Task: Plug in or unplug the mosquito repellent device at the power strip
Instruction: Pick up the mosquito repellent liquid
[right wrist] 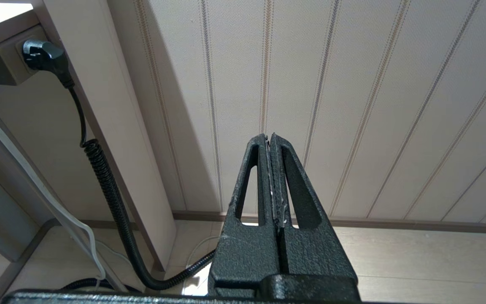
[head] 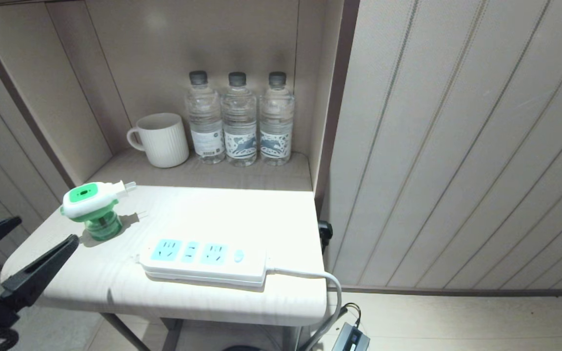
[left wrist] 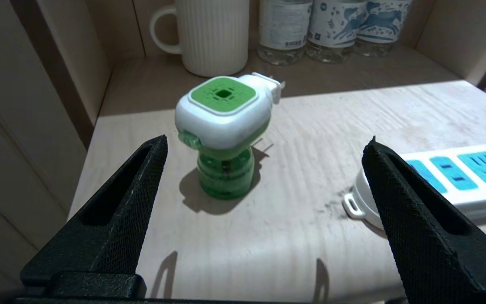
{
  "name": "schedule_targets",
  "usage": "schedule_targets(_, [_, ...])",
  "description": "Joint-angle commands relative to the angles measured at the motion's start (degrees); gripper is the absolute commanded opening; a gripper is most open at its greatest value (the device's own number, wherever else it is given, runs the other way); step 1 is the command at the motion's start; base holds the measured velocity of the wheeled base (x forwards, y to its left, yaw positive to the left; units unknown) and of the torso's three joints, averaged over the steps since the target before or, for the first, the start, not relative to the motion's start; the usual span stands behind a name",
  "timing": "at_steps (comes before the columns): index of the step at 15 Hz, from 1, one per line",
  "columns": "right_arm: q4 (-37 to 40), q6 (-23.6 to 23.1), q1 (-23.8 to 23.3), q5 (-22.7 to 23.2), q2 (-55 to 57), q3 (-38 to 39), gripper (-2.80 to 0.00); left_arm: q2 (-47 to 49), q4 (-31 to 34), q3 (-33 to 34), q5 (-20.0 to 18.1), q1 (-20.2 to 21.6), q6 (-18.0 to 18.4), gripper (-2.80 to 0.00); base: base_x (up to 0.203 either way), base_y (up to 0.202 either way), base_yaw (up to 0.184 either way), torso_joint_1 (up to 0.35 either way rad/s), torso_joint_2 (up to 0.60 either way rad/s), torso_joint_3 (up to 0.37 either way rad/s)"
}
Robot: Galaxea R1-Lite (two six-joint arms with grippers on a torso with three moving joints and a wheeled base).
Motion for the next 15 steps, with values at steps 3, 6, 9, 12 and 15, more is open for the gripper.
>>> schedule_targets(3, [-0.1, 0.0, 0.0, 0.0, 0.0, 0.0, -2.80, 14.8, -5.9, -2.8, -0.1, 0.4, 0.0, 0.00, 0.000, 0.000, 0.000, 0.000, 0.00, 0.000])
schedule_targets(6, [-0.1, 0.0, 0.0, 0.0, 0.0, 0.0, -2.80, 18.1, -10.7, -3.4, -0.1, 0.8, 0.2, 0.00, 0.000, 0.000, 0.000, 0.000, 0.00, 0.000])
schedule_targets(9, [-0.1, 0.0, 0.0, 0.0, 0.0, 0.0, -2.80, 19.3, -10.8, -3.8, -0.1, 2.1, 1.1, 0.00, 0.000, 0.000, 0.000, 0.000, 0.00, 0.000])
schedule_targets(12, [-0.1, 0.0, 0.0, 0.0, 0.0, 0.0, -2.80, 21.1, -10.9, -5.2, -0.1, 3.5, 0.9, 0.00, 0.000, 0.000, 0.000, 0.000, 0.00, 0.000])
schedule_targets(15, [-0.1, 0.0, 0.0, 0.0, 0.0, 0.0, -2.80, 21.0, -11.0, -5.7, -0.1, 3.5, 1.0, 0.00, 0.000, 0.000, 0.000, 0.000, 0.00, 0.000])
